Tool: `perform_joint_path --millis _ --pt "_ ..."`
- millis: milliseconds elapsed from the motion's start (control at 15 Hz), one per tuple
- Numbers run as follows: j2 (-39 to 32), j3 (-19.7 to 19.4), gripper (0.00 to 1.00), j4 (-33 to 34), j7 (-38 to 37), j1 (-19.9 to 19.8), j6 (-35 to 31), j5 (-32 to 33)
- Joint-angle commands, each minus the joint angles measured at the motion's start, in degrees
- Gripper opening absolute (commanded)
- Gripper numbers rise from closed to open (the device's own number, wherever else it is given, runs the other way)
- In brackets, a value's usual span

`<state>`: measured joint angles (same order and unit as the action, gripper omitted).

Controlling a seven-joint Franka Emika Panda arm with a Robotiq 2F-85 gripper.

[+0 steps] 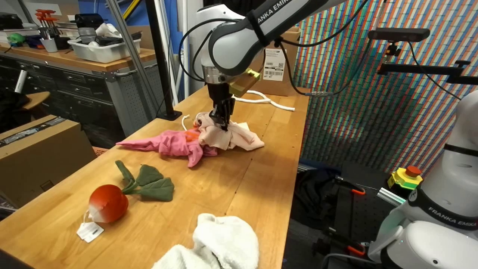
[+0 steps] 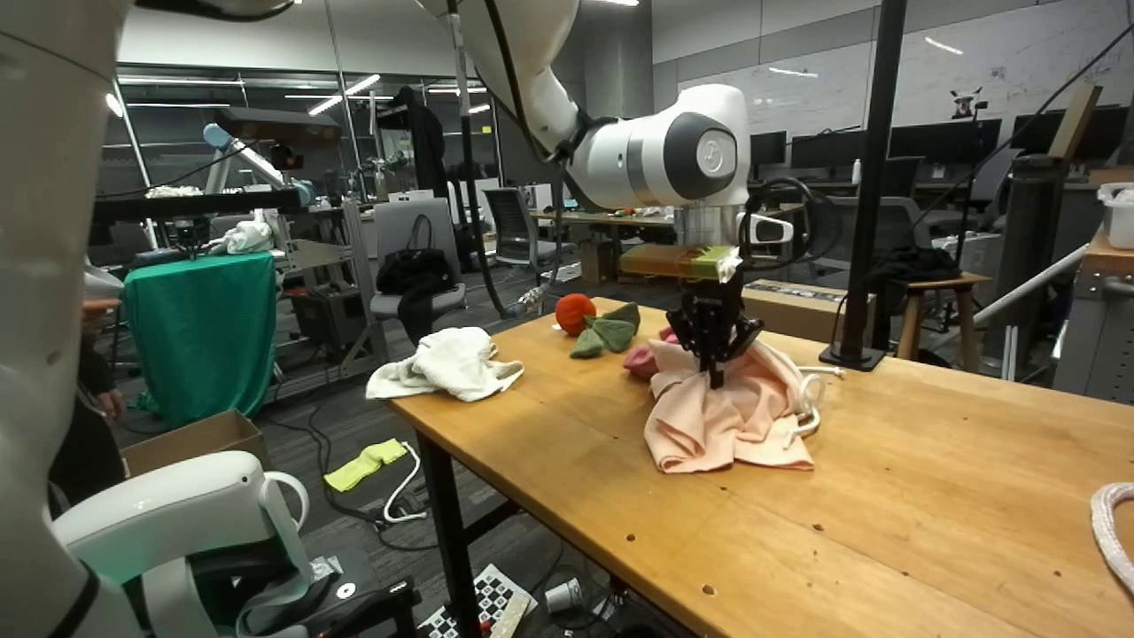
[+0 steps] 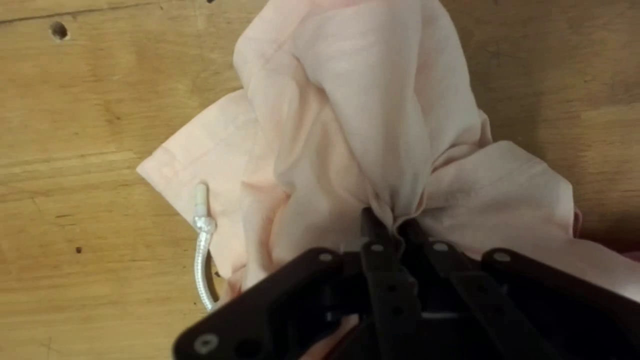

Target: Separate the items on the table

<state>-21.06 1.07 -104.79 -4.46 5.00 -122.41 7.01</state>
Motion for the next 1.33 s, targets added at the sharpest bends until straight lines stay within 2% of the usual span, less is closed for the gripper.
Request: perform_joint_path --millis 0,467,867,1267 --pt "7.68 -0.01 0.04 -2.26 -0.86 -0.39 6.24 -0.96" --pt "21.48 0.78 0.04 -2.90 -3.04 -0.56 14.36 -0.96" --pt "27.97 1.58 0.04 0.74 -3.95 -0.82 22.76 -2.46" --pt "25.93 3.10 0.04 11.54 -5.13 -0.57 44.52 0.34"
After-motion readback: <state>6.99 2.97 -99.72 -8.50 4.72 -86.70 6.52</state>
